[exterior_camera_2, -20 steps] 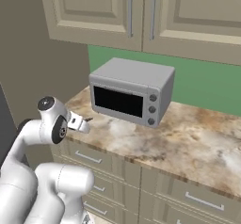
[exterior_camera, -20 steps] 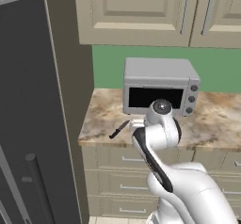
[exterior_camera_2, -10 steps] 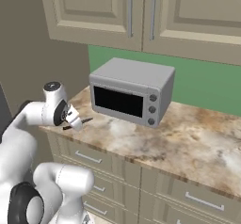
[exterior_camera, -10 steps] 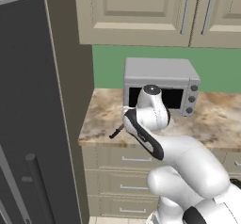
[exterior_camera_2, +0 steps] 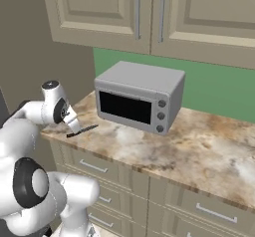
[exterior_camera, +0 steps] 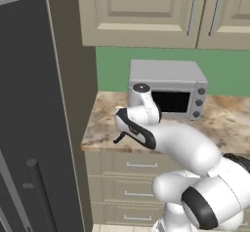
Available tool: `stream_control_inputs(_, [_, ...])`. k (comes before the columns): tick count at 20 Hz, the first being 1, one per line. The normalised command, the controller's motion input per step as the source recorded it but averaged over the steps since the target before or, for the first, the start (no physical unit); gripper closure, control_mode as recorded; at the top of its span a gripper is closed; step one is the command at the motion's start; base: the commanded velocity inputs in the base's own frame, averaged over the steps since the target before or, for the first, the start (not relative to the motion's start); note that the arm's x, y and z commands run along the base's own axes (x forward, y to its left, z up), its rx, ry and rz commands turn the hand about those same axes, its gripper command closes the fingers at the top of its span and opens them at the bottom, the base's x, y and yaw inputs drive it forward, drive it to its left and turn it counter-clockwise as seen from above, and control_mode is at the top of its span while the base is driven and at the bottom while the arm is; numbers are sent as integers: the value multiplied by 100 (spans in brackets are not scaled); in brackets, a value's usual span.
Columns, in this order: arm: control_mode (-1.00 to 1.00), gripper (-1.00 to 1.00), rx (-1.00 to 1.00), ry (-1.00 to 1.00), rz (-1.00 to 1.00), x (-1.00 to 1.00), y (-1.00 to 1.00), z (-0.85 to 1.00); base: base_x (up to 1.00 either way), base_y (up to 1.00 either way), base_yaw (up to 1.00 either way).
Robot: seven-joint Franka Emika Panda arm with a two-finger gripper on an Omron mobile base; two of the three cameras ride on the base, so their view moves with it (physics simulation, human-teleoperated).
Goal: Retrieve the butter from the fridge and place it on a plate on the dining table. Then retrieve the butter knife by the fridge and place it near the plate.
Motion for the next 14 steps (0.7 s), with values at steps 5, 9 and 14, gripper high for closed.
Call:
stream_control_inputs(5, [-100,-100,0,6,0,47,9,-39,0,0,0])
stream_control_inputs(9, [-100,-100,0,7,0,44,32,-42,0,0,0])
stream_control_inputs(14, [-100,-100,0,1,0,50,26,-33,0,0,0])
